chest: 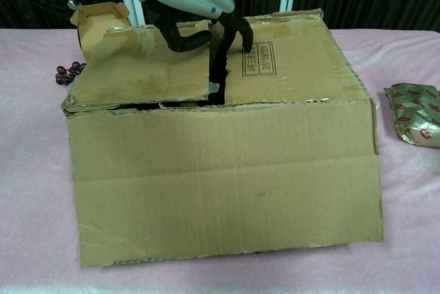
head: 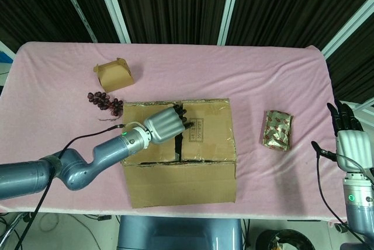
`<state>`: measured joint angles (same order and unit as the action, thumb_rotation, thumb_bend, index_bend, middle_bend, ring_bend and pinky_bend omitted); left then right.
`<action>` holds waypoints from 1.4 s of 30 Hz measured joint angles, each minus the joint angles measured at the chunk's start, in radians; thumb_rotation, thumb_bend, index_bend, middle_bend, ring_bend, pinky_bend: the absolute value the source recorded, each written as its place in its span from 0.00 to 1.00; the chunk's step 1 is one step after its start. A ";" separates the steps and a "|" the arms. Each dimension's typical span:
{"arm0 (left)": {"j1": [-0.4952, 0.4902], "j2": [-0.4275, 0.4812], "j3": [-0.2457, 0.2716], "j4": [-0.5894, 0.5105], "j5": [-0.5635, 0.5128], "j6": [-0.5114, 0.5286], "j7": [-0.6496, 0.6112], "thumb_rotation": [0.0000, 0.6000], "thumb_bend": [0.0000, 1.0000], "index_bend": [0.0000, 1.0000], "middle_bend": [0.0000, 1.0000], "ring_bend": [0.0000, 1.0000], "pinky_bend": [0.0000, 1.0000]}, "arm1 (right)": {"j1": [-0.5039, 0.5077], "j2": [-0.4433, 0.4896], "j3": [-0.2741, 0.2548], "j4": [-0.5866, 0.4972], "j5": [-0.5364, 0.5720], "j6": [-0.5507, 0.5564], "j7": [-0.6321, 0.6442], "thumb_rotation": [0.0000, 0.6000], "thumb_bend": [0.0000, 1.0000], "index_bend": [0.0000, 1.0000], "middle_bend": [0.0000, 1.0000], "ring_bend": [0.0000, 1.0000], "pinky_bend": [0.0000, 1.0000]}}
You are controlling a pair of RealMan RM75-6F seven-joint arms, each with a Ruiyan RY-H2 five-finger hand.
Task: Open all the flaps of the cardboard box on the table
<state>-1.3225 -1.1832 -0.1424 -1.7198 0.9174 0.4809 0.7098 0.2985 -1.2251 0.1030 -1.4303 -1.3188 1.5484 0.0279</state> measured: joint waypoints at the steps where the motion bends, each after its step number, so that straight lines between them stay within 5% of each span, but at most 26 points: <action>1: -0.008 -0.009 0.005 0.002 -0.009 0.007 0.004 1.00 0.80 0.18 0.26 0.16 0.24 | -0.001 0.000 0.002 0.000 -0.001 -0.001 0.001 0.98 0.26 0.00 0.00 0.00 0.23; 11: -0.075 -0.056 0.060 0.007 -0.076 0.077 0.038 1.00 0.98 0.30 0.48 0.35 0.39 | -0.012 0.000 0.020 -0.003 -0.010 -0.013 0.004 0.98 0.26 0.00 0.00 0.00 0.24; 17: -0.103 -0.048 0.084 -0.004 -0.104 0.094 0.049 1.00 1.00 0.39 0.59 0.44 0.47 | -0.018 -0.003 0.029 -0.002 -0.017 -0.022 0.002 0.98 0.26 0.00 0.00 0.00 0.23; 27: -0.151 -0.022 0.134 -0.032 -0.162 0.106 0.064 1.00 1.00 0.42 0.63 0.47 0.49 | -0.027 -0.004 0.045 -0.004 -0.022 -0.033 0.006 0.99 0.26 0.00 0.00 0.00 0.24; 42: -0.190 0.105 0.128 -0.146 -0.186 0.156 0.046 1.00 1.00 0.44 0.65 0.49 0.50 | -0.038 -0.007 0.064 -0.004 -0.029 -0.041 0.014 1.00 0.26 0.00 0.00 0.00 0.23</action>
<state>-1.5127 -1.0780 -0.0146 -1.8656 0.7318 0.6365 0.7562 0.2604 -1.2326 0.1673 -1.4340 -1.3479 1.5073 0.0421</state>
